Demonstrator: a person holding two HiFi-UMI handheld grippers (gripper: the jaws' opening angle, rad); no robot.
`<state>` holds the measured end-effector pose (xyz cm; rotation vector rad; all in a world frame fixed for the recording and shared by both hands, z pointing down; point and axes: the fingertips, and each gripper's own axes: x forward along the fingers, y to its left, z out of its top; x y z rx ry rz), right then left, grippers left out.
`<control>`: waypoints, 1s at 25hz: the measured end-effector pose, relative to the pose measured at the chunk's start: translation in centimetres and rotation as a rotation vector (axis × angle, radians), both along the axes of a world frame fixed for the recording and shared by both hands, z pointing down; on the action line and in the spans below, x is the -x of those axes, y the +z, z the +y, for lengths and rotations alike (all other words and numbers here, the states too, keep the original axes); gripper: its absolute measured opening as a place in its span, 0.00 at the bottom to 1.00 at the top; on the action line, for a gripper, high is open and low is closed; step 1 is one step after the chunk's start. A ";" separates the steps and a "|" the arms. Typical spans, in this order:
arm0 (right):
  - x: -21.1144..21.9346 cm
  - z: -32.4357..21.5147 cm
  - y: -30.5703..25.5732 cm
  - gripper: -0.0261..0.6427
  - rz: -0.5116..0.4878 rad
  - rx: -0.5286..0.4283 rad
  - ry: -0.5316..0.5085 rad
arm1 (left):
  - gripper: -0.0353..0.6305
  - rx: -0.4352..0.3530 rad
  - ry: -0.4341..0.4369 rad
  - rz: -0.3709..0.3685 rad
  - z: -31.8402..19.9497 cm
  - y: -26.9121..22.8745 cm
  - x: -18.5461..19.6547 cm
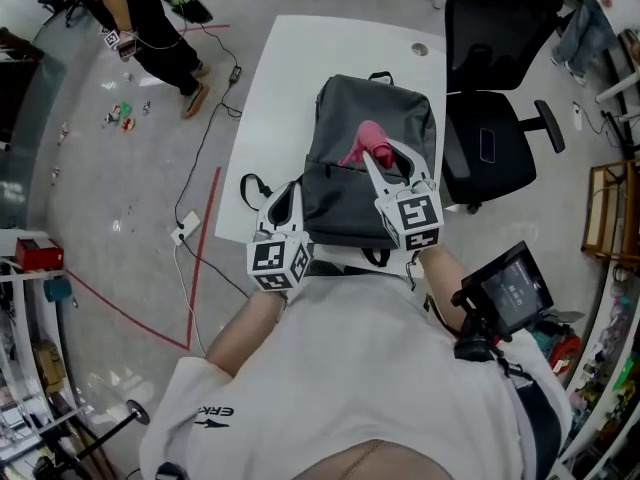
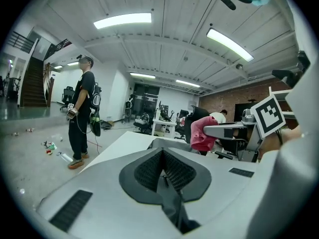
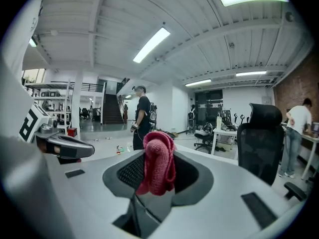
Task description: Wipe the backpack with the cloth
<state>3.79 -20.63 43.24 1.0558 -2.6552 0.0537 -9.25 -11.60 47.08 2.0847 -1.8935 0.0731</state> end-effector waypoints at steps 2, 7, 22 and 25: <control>0.3 -1.6 0.3 0.24 0.000 0.017 0.006 | 0.06 0.017 0.009 0.000 -1.1 0.3 0.0; 1.7 -4.9 1.1 0.24 0.009 0.043 0.019 | 0.06 0.048 0.047 0.007 -3.3 1.3 0.2; 9.0 -15.2 9.6 0.24 0.080 0.207 0.056 | 0.06 0.195 0.158 0.026 -6.0 6.0 1.6; 9.3 -16.0 10.8 0.24 0.094 0.235 0.068 | 0.06 0.208 0.173 0.020 -5.9 6.2 1.6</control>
